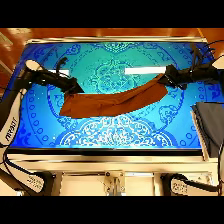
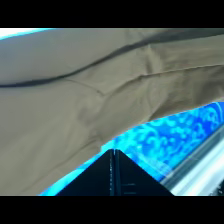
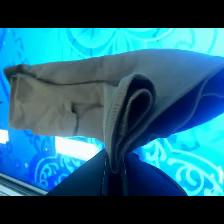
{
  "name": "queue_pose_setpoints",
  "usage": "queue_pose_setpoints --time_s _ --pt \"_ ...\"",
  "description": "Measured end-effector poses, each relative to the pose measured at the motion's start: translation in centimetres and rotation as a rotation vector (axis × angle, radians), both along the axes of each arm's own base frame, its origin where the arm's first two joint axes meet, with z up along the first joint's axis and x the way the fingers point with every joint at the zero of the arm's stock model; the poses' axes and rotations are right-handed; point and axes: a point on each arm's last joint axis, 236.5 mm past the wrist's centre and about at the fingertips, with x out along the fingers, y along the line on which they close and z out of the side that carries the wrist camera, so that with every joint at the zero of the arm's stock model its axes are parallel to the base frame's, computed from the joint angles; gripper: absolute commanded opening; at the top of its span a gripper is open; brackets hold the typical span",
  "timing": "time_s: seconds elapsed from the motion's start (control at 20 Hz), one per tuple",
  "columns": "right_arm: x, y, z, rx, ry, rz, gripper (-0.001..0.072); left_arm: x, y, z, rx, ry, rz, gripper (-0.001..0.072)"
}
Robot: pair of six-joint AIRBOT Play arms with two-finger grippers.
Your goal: Fold the shirts.
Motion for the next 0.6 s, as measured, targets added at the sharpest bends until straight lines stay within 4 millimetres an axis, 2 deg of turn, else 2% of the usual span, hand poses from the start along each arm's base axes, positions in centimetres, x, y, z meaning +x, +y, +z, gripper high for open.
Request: queue_pose_setpoints --time_s 0.2,0.35,0.5,0.6 --pt "-2.3 1.3 2.6 -0.009 -0.018 0.032 0.0067 -3.0 -8.1 -2.1 -0.068 0.034 -0.048 0.0032" --pt "-3.7 2.6 4.2 -0.014 -0.041 0.062 0.0067 -5.2 -13.5 -3.1 -0.093 0.032 -0.081 0.0031" --pt "-4.9 3.3 5.8 -0.014 -0.067 0.073 0.0067 -7.3 -18.3 -4.4 -0.115 0.039 -0.103 0.0031" --pt "-5.5 3.4 6.8 -0.014 -0.089 0.072 0.0068 -8.5 -20.5 -5.7 -0.114 0.052 -0.102 0.0030"
